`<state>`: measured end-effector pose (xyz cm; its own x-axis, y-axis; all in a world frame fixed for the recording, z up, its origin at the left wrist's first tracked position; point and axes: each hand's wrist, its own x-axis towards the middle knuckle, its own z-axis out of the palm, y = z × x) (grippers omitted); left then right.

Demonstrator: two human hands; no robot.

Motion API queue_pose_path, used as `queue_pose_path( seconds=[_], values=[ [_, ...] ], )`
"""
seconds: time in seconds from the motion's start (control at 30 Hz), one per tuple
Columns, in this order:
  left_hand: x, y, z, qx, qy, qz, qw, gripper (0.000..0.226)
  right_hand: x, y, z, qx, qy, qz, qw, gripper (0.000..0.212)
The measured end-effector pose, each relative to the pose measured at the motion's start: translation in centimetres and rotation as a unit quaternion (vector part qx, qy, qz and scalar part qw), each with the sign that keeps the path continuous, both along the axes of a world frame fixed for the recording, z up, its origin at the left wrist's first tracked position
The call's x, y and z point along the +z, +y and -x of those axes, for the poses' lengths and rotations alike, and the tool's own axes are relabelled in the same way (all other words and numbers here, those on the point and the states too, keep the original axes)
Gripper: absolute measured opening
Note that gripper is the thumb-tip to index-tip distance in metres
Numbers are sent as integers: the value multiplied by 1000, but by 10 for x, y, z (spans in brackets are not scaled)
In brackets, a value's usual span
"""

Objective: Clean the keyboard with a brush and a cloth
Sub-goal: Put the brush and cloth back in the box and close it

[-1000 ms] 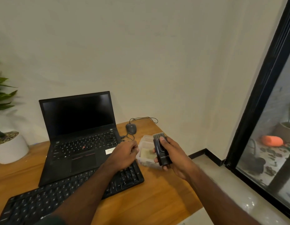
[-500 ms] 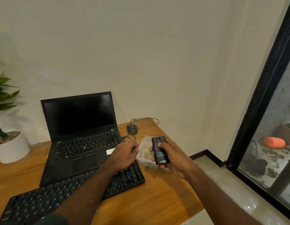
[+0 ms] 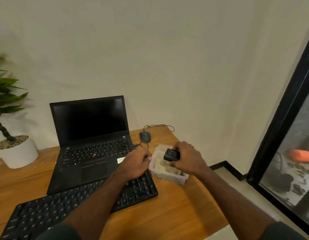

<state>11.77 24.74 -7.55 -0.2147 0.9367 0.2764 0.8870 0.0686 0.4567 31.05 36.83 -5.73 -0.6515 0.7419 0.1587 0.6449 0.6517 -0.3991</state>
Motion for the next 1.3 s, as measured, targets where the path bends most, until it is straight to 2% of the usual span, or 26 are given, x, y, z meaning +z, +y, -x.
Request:
queue_pose_path(
  seconds=[0.13, 0.23, 0.37, 0.47, 0.53, 0.63, 0.7, 0.77, 0.9, 1.03, 1.17, 1.3],
  values=[
    [1, 1, 8, 15, -1, 4, 1000, 13, -3, 1, 16, 9, -68, -33, 997, 53],
    [-1, 2, 13, 25, 1, 13, 1000, 11, -9, -3, 25, 38, -114, -78, 990, 43],
    [-3, 5, 14, 24, 16, 21, 999, 11, -19, 2, 30, 32, -126, -89, 988, 44],
    [-6, 9, 14, 23, 13, 25, 999, 12, -17, 7, 23, 37, -97, -21, 994, 49],
    [-7, 16, 16, 26, -5, 24, 999, 12, -13, 13, 14, 34, -20, 58, 998, 50],
    [-5, 34, 20, 42, -52, 46, 997, 13, -10, 34, 2, -46, 130, 99, 985, 32],
    [-2, 48, 22, 62, -103, 66, 991, 15, -12, 52, -7, -130, 174, 100, 971, 24],
    [-3, 66, 26, 93, -143, 84, 982, 21, -20, 68, -15, -191, 165, 117, 961, 20],
    [-9, 101, 33, 121, -195, 147, 962, 19, -42, 88, -20, -232, 108, 162, 953, 15],
    [-13, 120, 29, 122, -191, 185, 956, 18, -61, 98, -10, -252, 86, 205, 942, 20],
    [-16, 133, 24, 132, -201, 190, 952, 19, -66, 103, -1, -253, 74, 203, 943, 26],
    [-20, 140, 21, 152, -249, 187, 938, 23, -72, 103, 3, -260, 96, 184, 943, 14]
  ],
)
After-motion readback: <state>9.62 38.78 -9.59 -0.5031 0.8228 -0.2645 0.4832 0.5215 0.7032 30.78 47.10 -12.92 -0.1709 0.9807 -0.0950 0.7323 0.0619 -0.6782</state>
